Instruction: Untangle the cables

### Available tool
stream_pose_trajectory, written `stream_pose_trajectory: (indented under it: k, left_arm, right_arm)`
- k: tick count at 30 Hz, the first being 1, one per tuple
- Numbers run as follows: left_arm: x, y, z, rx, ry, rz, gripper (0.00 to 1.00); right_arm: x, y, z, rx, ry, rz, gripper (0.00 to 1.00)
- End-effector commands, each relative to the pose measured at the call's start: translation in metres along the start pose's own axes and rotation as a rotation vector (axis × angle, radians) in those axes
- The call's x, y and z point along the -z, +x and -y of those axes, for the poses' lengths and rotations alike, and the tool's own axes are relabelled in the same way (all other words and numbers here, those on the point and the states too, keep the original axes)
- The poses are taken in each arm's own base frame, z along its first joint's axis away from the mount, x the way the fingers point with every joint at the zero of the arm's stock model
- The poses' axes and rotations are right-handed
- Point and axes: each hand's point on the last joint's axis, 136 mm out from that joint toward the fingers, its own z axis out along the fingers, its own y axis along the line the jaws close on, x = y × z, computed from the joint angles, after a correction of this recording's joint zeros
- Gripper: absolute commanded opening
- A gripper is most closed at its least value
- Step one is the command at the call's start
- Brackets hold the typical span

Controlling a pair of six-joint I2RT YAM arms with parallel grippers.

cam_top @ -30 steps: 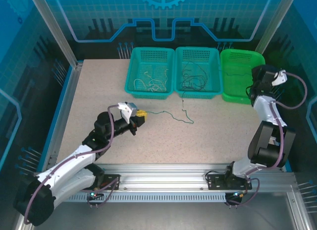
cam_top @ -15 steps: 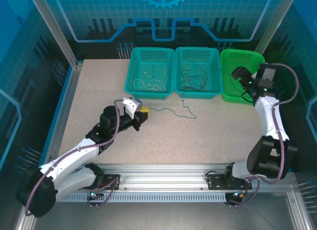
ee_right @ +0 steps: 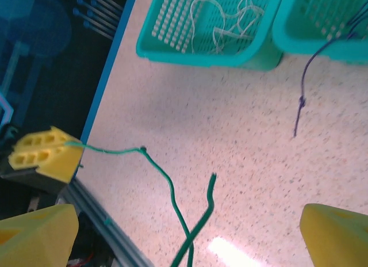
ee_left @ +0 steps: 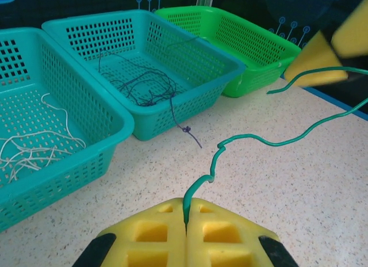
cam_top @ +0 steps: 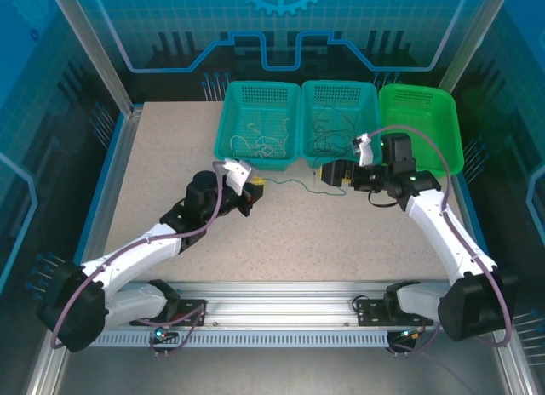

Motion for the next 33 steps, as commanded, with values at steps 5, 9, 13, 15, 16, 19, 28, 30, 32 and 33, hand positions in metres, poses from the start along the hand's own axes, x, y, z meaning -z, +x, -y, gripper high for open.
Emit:
stream_pose_trajectory:
  k: [5, 9, 13, 15, 16, 19, 28, 30, 32, 33]
  left_arm:
    - [0.002, -0.027, -0.001, -0.018, -0.032, 0.048, 0.0]
    - [0.005, -0.028, -0.001, -0.011, -0.042, 0.05, 0.05]
    - [0.012, -0.036, 0.001, 0.001, -0.032, 0.105, 0.62]
    - [0.017, -0.04, 0.004, 0.0, -0.027, 0.127, 0.75]
    - [0.019, -0.042, 0.004, -0.003, -0.025, 0.135, 0.79]
    - [0.027, -0.045, 0.006, -0.012, -0.023, 0.156, 0.88]
    - [0.027, -0.037, 0.006, -0.032, -0.022, 0.144, 0.97]
    - [0.026, -0.035, 0.006, -0.03, -0.023, 0.142, 0.97]
    - [0.025, -0.034, 0.006, -0.024, -0.02, 0.144, 0.97]
    - [0.025, -0.032, 0.006, -0.023, -0.017, 0.141, 0.97]
  right_arm:
    - [-0.018, 0.036, -0.004, 0.016, -0.003, -0.176, 0.55]
    - [-0.015, 0.024, -0.01, 0.0, -0.026, -0.133, 0.0]
    - [-0.003, -0.018, 0.003, -0.103, -0.044, 0.034, 0.0]
    - [0.012, -0.048, 0.02, -0.189, -0.064, 0.158, 0.0]
    - [0.022, -0.064, 0.032, -0.232, -0.065, 0.227, 0.0]
    - [0.057, -0.102, 0.079, -0.373, 0.001, 0.405, 0.0]
    - [0.119, -0.142, 0.263, -0.772, 0.469, 0.668, 0.0]
    - [0.124, -0.142, 0.293, -0.842, 0.525, 0.676, 0.0]
    - [0.127, -0.145, 0.313, -0.867, 0.551, 0.71, 0.02]
    - [0.125, -0.15, 0.314, -0.857, 0.529, 0.698, 0.12]
